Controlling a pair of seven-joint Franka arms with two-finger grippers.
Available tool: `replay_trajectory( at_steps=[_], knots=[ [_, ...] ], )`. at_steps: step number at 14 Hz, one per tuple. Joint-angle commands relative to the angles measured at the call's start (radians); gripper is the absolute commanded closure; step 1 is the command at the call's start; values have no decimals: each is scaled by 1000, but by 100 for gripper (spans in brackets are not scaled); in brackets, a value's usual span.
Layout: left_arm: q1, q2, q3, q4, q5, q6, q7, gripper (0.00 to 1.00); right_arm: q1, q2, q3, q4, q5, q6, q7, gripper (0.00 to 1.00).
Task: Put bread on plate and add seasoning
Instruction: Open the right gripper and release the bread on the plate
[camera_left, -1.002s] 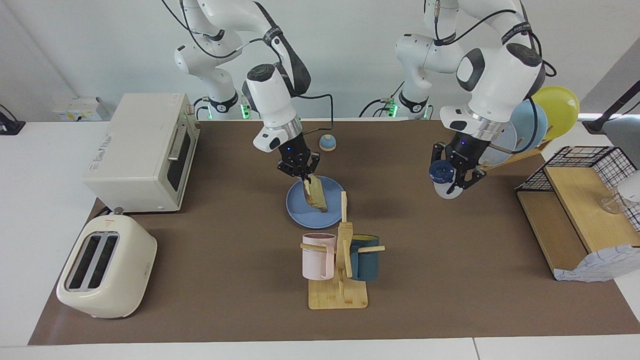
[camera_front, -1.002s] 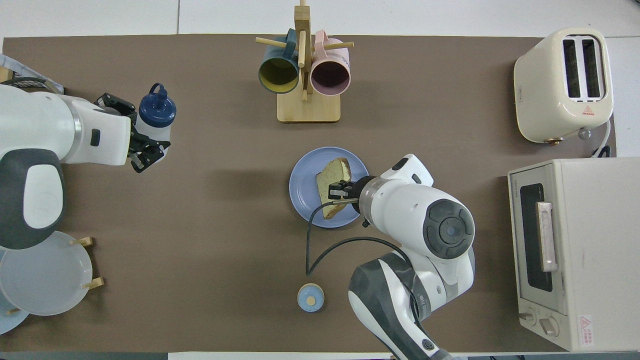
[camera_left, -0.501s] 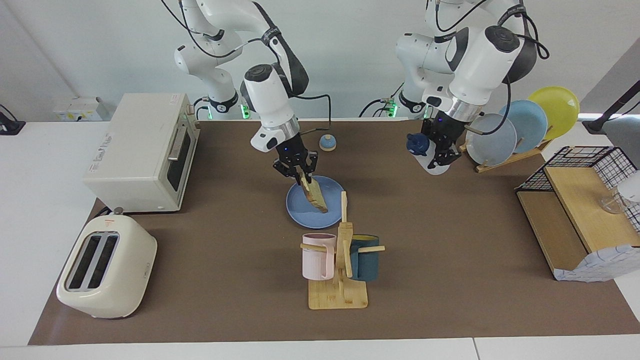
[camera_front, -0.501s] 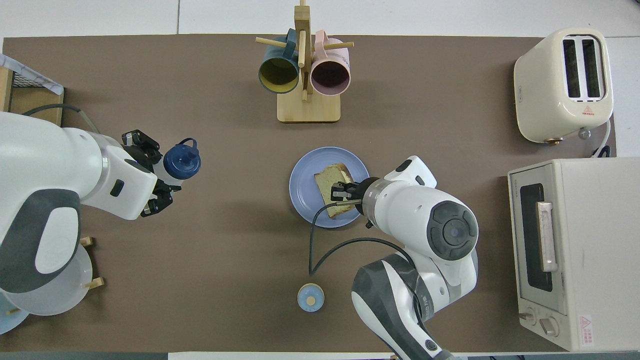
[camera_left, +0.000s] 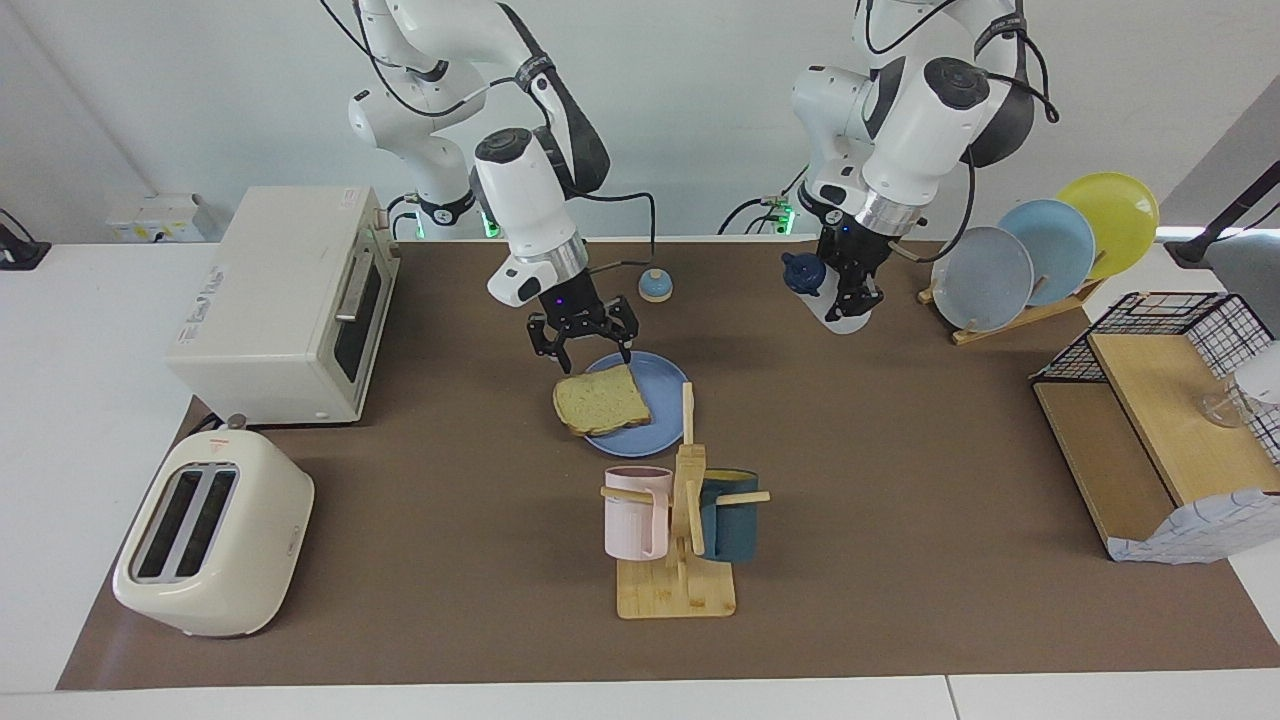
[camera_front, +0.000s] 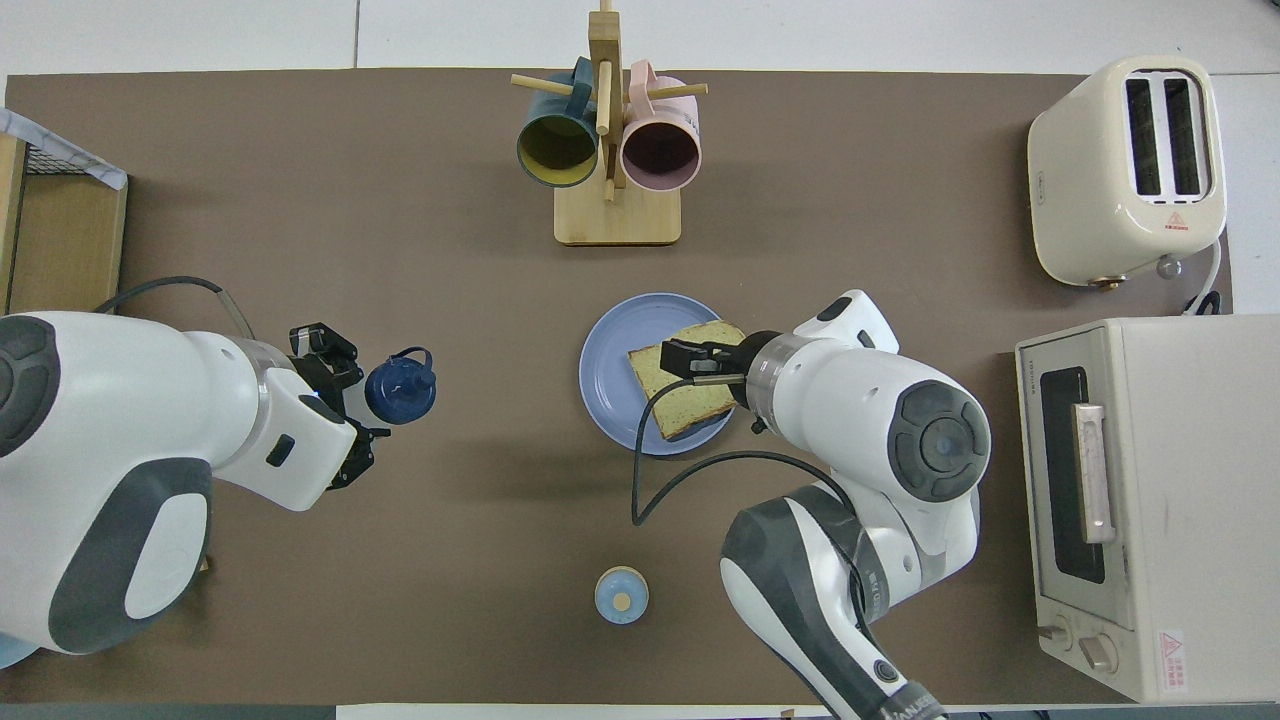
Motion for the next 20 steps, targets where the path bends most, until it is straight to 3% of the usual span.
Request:
replay_trajectory(
  at_steps=[1,6,9,12,14,16,17,20],
  knots=[
    [-11,-43,-24,-47,16,32,6,100,-16,8,7,18,21,6,-7,0],
    [-13,-66,-34,-76,16,21,6,100,-35,5,8,18,20,-32,-10,0],
    [-13,-75,-35,-90,16,20,6,100,-18,-41,13,56,20,-85,-10,0],
    [-11,-75,-35,-90,16,20,5,100,-42,-25,10,291,27,-436,4,0],
    [-11,-75,-35,-90,16,20,2,100,-40,-37,11,356,45,-555,6,0],
    [-13,-75,-35,-90,16,20,-2,100,-26,-64,16,386,194,-587,76,5],
    [-13,-75,-35,-90,16,20,-3,100,-9,-66,19,405,220,-589,164,11],
    [-13,-75,-37,-90,16,20,-8,100,45,-64,48,427,228,-549,288,16]
  ],
)
